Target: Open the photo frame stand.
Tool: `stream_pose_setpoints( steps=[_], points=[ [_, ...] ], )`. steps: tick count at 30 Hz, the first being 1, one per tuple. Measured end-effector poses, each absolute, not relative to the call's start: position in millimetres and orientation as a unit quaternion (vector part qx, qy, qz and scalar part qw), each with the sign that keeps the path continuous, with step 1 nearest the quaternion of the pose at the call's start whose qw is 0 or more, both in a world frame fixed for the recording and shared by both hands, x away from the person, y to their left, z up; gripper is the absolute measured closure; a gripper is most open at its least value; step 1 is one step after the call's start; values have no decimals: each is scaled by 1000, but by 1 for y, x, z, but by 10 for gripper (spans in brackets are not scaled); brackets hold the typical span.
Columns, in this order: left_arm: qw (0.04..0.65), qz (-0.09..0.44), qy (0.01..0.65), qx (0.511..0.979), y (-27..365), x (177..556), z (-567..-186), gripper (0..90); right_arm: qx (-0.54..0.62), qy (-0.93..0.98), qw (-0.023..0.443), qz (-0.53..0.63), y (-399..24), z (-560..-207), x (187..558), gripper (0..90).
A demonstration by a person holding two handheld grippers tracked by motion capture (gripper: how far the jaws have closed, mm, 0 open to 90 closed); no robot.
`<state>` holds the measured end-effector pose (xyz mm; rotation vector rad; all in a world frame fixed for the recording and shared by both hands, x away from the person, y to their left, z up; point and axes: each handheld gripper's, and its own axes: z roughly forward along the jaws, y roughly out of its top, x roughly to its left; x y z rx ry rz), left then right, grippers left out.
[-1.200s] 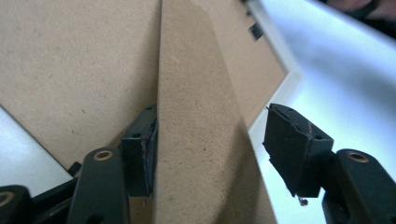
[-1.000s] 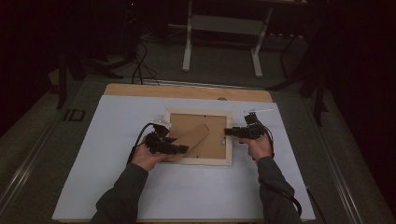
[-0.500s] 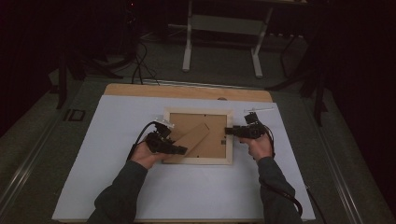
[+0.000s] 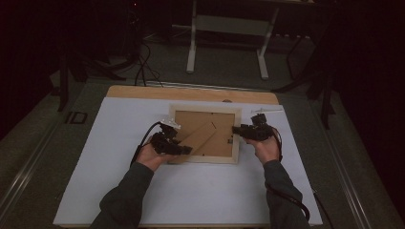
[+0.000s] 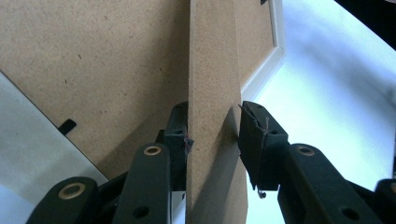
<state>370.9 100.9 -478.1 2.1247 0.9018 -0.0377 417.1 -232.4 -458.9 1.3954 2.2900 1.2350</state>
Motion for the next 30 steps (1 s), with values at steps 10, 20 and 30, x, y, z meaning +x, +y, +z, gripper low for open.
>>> stream_pose_setpoints(
  steps=[10, 20, 30],
  points=[
    [402, 13, 361, 841, 100, 372, -477, 696, 465, 766, 120, 426, -230, -448, 414, 610],
    [402, 31, 347, 847, 102, 369, -476, 742, 450, 771, 126, 432, -228, -439, 412, 616],
    [400, 45, 339, 850, 101, 367, -475, 741, 444, 772, 102, 443, -228, -442, 418, 477]
  ],
)
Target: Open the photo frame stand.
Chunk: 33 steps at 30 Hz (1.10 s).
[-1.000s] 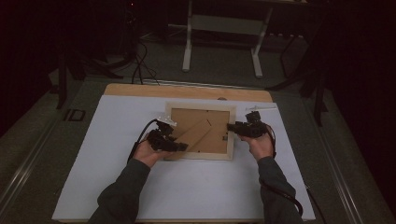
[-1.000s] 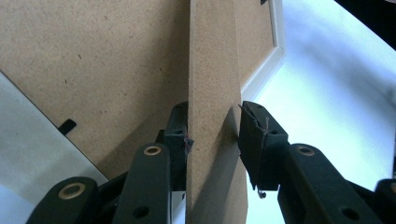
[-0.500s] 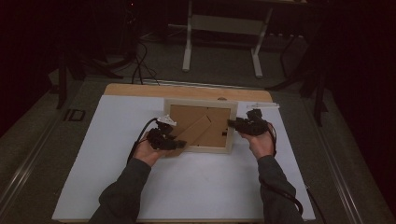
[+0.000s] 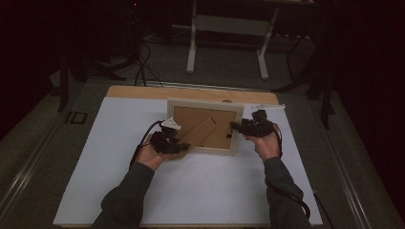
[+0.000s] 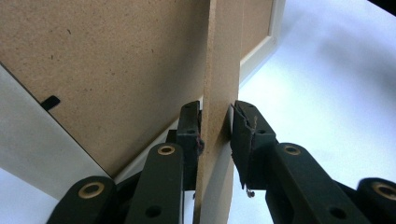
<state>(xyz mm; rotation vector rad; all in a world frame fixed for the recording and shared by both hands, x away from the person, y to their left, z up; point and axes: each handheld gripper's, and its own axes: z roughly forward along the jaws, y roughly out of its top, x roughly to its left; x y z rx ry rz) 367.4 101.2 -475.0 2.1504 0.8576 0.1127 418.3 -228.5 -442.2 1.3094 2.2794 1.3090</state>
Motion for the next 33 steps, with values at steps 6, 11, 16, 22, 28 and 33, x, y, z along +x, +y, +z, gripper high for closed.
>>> stream_pose_setpoints(
  steps=[6, 11, 16, 22, 28, 33],
  points=[
    [399, 48, 338, 851, 101, 367, -475, 741, 435, 778, 89, 444, -227, -449, 419, 502],
    [398, 53, 341, 850, 102, 367, -474, 741, 425, 781, 98, 446, -226, -448, 417, 539],
    [399, 59, 346, 847, 102, 368, -472, 744, 415, 781, 118, 451, -225, -447, 414, 556],
    [401, 63, 347, 846, 101, 367, -472, 753, 411, 784, 144, 443, -219, -444, 413, 554],
    [403, 66, 349, 844, 99, 366, -472, 753, 408, 782, 171, 438, -215, -444, 412, 550],
    [404, 68, 342, 846, 95, 362, -471, 755, 406, 784, 189, 431, -212, -443, 412, 545]
  ],
)
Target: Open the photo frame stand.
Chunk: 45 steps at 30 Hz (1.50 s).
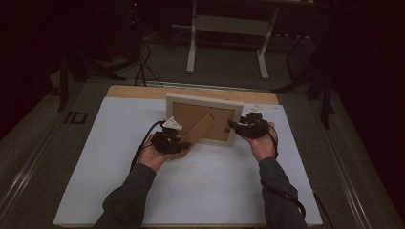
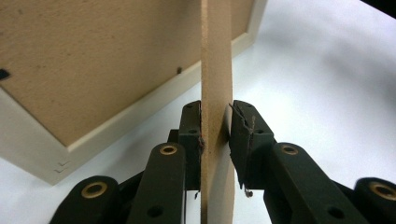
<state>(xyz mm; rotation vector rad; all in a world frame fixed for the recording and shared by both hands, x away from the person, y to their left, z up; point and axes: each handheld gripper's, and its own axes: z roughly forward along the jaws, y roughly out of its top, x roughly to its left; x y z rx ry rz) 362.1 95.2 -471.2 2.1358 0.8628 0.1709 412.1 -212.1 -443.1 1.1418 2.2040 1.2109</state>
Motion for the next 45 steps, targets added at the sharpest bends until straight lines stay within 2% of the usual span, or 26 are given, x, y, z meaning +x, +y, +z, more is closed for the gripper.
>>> stream_pose_setpoints(
  steps=[20, 25, 45],
  points=[
    [430, 52, 322, 842, 90, 339, -477, 771, 395, 783, 200, 437, -214, -444, 397, 564],
    [426, 53, 319, 845, 88, 333, -479, 772, 400, 778, 194, 444, -219, -448, 390, 601],
    [421, 53, 324, 846, 89, 319, -492, 804, 398, 772, 190, 457, -223, -453, 374, 604]
  ],
)
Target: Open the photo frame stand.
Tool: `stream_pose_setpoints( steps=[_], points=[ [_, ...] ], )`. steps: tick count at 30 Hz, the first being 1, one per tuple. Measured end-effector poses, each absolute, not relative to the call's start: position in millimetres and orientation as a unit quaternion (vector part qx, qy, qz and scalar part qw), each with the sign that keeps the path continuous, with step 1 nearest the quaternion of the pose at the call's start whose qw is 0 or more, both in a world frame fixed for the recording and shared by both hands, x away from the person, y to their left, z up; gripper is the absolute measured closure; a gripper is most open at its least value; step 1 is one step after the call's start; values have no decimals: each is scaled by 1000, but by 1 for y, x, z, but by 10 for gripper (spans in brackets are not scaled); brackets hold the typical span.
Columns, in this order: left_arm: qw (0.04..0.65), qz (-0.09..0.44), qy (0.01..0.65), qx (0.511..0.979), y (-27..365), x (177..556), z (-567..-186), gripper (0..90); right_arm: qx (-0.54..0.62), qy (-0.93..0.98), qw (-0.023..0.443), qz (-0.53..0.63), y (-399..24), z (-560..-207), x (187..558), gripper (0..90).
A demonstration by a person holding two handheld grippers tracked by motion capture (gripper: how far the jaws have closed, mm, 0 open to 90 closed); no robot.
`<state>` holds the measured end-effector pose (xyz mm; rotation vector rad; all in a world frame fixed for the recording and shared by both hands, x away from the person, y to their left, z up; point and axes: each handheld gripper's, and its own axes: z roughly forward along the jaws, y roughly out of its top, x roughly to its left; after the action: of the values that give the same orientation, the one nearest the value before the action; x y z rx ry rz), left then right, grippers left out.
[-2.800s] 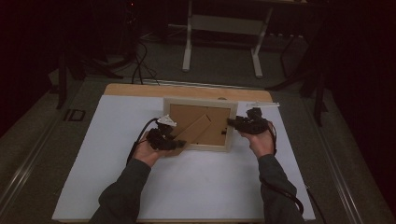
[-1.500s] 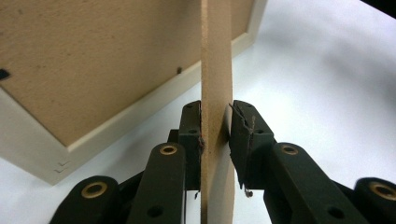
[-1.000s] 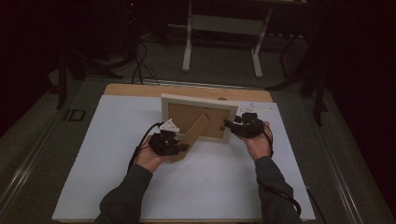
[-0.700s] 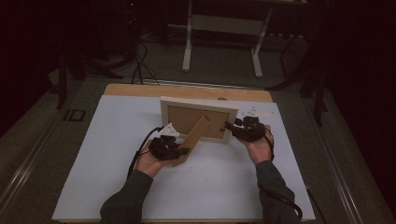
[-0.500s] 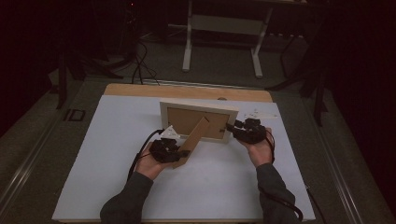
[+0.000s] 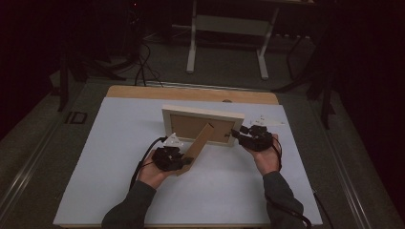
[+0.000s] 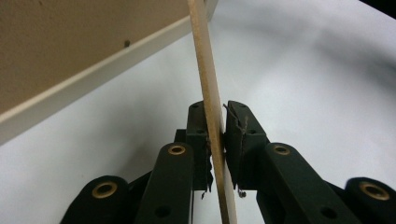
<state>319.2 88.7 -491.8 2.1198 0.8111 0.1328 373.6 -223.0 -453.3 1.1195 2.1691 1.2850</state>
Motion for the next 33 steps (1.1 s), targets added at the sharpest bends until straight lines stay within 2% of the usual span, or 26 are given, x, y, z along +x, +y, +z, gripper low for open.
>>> stream_pose_setpoints(
  steps=[33],
  points=[
    [392, 45, 328, 859, 90, 300, -514, 852, 391, 771, 196, 464, -223, -461, 347, 587]
  ],
)
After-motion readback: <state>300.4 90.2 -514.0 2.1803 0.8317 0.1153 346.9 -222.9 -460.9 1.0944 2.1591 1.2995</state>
